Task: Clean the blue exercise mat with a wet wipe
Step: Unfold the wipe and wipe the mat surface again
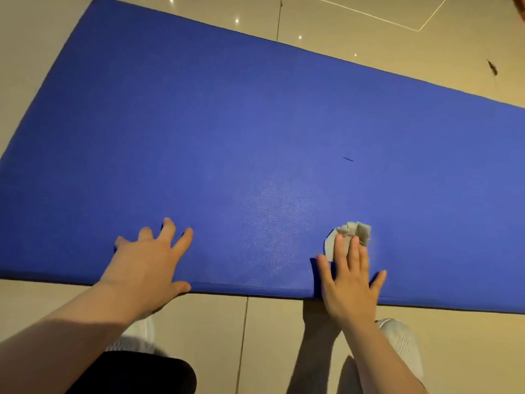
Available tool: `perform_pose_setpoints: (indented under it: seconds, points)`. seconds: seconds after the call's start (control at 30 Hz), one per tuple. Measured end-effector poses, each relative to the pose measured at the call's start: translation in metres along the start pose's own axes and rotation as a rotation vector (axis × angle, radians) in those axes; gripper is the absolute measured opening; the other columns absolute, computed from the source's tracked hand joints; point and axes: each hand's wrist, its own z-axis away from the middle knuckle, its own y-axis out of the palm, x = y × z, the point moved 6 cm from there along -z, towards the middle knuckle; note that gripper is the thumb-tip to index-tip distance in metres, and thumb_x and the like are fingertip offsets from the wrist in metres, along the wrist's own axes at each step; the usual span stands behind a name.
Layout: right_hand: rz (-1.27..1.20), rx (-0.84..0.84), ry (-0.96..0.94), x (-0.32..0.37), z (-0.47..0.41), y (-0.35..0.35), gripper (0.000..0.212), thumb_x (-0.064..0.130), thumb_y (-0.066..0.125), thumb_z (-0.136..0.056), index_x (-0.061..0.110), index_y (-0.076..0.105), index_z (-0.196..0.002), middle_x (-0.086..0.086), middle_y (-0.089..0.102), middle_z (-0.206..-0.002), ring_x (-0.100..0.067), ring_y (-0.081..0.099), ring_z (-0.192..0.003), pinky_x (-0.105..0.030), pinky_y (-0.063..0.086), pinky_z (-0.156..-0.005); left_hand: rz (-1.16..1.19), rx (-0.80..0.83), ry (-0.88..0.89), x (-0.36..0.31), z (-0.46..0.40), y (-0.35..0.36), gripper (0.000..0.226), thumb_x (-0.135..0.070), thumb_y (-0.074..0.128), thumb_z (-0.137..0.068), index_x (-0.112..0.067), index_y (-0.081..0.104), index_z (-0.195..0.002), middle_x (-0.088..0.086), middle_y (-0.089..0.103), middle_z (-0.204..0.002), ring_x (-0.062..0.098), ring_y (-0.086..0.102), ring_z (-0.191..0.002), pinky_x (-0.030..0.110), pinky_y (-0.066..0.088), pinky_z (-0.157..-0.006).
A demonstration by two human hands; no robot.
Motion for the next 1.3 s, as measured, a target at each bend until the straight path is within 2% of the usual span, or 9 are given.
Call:
perform_pose_setpoints:
  seconds: [0.17,0.3,0.37,0.47,0.63,0.77,0.93,1.17,1.3]
  points:
    - [-0.08,-0.014,-0.217,0.073,0.026,0.015,0.094,0.087,-0.004,-0.076,0.036,-0.005,-0.155,0.001,-0.022,-0.161,-0.018,-0.026,-0.146,-0.042,-0.02,-0.116,-0.001,0.001,-0.017,-0.003,-0.009,-0.008,0.101,-0.076,0.042,-0.084,-0.024,-0.012,-0.152,0.009,0.013,-0.153,0.029,0.048,-0.116,0.044,0.044,-0.093]
    - [0.06,0.012,-0.63,0.129,0.05,0.037,0.083,0.08,0.013,-0.089,0.031,0.022,-0.155,-0.004,0.012,-0.163,-0.026,0.006,-0.151,-0.052,0.001,-0.115,0.005,0.013,-0.055,-0.002,-0.012,-0.006,0.118,-0.08,0.044,-0.079,-0.015,-0.022,-0.151,0.003,0.017,-0.15,0.026,0.05,-0.112,0.042,0.045,-0.087]
    - [0.149,-0.01,-0.694,0.121,0.035,0.032,0.076,0.077,0.01,-0.092,0.036,0.017,-0.155,0.003,0.009,-0.163,-0.021,0.01,-0.151,-0.055,0.001,-0.113,-0.012,0.013,-0.061,-0.002,-0.013,-0.007,0.118,-0.08,0.044,-0.08,-0.011,-0.019,-0.151,0.003,0.015,-0.151,0.026,0.049,-0.115,0.045,0.045,-0.091]
    - [0.092,-0.036,-0.448,0.067,-0.009,0.005,0.077,0.081,-0.006,-0.083,0.046,-0.012,-0.151,0.014,-0.022,-0.159,-0.01,-0.017,-0.148,-0.05,-0.021,-0.115,-0.004,0.045,-0.06,-0.002,-0.011,-0.008,0.117,-0.078,0.044,-0.081,-0.009,-0.018,-0.151,0.004,0.013,-0.151,0.027,0.048,-0.118,0.049,0.043,-0.094]
    - [-0.026,0.045,0.034,0.004,-0.044,-0.021,0.078,0.075,0.013,-0.087,0.04,-0.01,-0.153,0.003,-0.019,-0.162,-0.014,-0.017,-0.149,-0.053,-0.012,-0.118,-0.038,0.031,-0.063,-0.003,-0.014,-0.012,0.118,-0.079,0.045,-0.08,-0.006,-0.013,-0.151,0.008,0.016,-0.148,0.029,0.05,-0.115,0.047,0.044,-0.091]
    - [-0.003,0.009,-0.278,0.081,-0.011,0.0,0.088,0.082,0.009,-0.082,0.035,-0.007,-0.155,-0.001,-0.024,-0.16,-0.022,-0.022,-0.148,-0.044,-0.024,-0.113,-0.059,0.036,-0.079,-0.008,-0.014,-0.017,0.118,-0.075,0.054,-0.078,-0.001,-0.003,-0.151,0.011,0.022,-0.142,0.028,0.057,-0.104,0.04,0.043,-0.083]
    - [0.013,0.085,-0.577,0.142,0.018,0.022,0.09,0.083,-0.01,-0.072,0.041,-0.009,-0.152,0.008,-0.025,-0.159,-0.014,-0.03,-0.144,-0.043,-0.029,-0.11,-0.124,0.023,-0.048,-0.009,-0.015,-0.02,0.12,-0.076,0.049,-0.081,0.002,-0.011,-0.15,0.015,0.022,-0.144,0.026,0.06,-0.101,0.051,0.038,-0.101]
    - [0.037,0.071,-0.062,0.038,-0.075,-0.034,0.075,0.074,0.014,-0.09,0.04,-0.01,-0.153,0.005,-0.019,-0.162,-0.012,-0.017,-0.149,-0.053,-0.014,-0.117,-0.121,0.025,-0.036,-0.009,-0.015,-0.017,0.12,-0.078,0.044,-0.082,0.002,-0.015,-0.149,0.016,0.022,-0.146,0.026,0.058,-0.101,0.053,0.033,-0.105]
    - [0.03,0.044,-0.039,0.048,-0.073,-0.032,0.086,0.078,0.014,-0.088,0.031,-0.008,-0.156,-0.004,-0.018,-0.163,-0.021,-0.016,-0.149,-0.053,-0.011,-0.118,-0.054,0.072,-0.049,-0.012,-0.018,-0.025,0.115,-0.067,0.056,-0.083,0.003,-0.005,-0.151,0.017,0.028,-0.139,0.025,0.057,-0.104,0.042,0.039,-0.1]
